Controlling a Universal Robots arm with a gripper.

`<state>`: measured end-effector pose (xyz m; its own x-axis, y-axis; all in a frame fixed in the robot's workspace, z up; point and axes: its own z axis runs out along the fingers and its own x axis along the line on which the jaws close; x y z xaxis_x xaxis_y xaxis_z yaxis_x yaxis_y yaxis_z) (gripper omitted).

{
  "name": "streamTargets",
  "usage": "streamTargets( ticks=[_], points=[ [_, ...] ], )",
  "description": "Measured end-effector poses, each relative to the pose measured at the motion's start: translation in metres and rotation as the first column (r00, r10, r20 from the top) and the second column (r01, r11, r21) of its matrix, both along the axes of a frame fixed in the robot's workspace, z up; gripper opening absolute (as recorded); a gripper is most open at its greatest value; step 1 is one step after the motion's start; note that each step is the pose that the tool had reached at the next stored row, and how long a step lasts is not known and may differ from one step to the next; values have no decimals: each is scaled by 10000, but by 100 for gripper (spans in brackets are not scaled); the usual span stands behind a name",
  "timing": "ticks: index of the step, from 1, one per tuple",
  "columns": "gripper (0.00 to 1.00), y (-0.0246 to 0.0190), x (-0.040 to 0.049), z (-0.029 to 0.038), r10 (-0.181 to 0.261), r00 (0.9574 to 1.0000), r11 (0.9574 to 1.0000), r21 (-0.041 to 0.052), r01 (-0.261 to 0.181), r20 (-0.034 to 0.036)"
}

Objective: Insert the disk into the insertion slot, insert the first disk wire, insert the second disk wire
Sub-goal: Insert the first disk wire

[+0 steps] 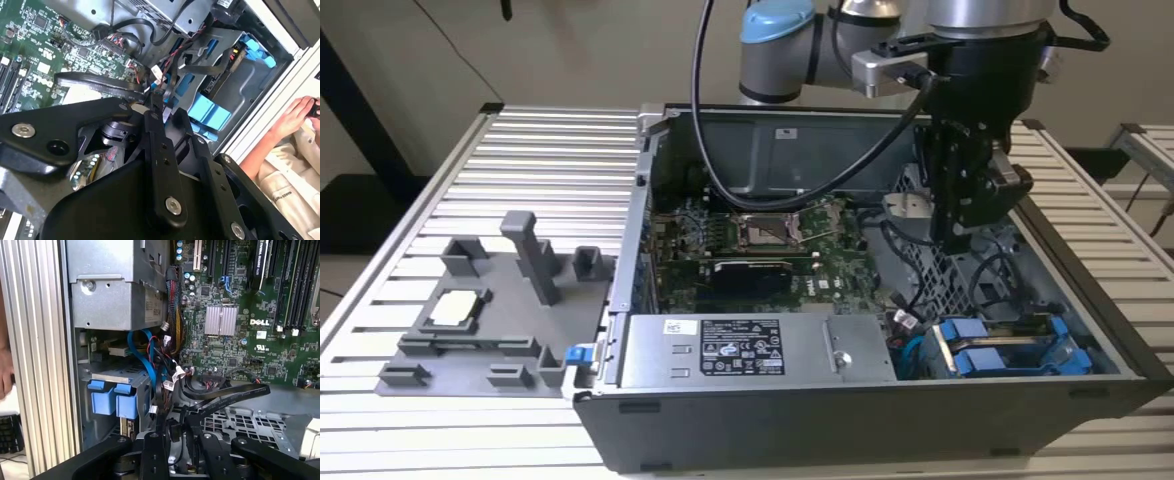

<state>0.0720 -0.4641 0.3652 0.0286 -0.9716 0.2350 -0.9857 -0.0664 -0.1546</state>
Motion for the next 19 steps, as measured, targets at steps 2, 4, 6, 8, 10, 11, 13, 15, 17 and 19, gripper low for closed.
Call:
streamTargets(
  ticks=[2,4,6,8,10,11,13,15,17,19],
  points=[
    [31,0,0,-1,0,10000,10000,1,0,0],
    [31,-1,0,2,1,10000,10000,1,-1,0],
    [21,-1,0,11,0,10000,10000,2,0,-3],
    [21,-2,1,12,1,10000,10000,2,-1,-4],
    [21,-11,1,13,1,10000,10000,0,-1,-6],
    [21,-14,0,13,0,10000,10000,0,0,-8],
    [21,-20,0,12,1,10000,10000,1,-1,-11],
    [19,-36,1,13,1,10000,10000,-1,-1,-12],
    [13,-99,1,12,-2,10000,10000,3,2,-11],
    [11,-162,1,13,-7,10000,10000,0,7,-12]
  ],
)
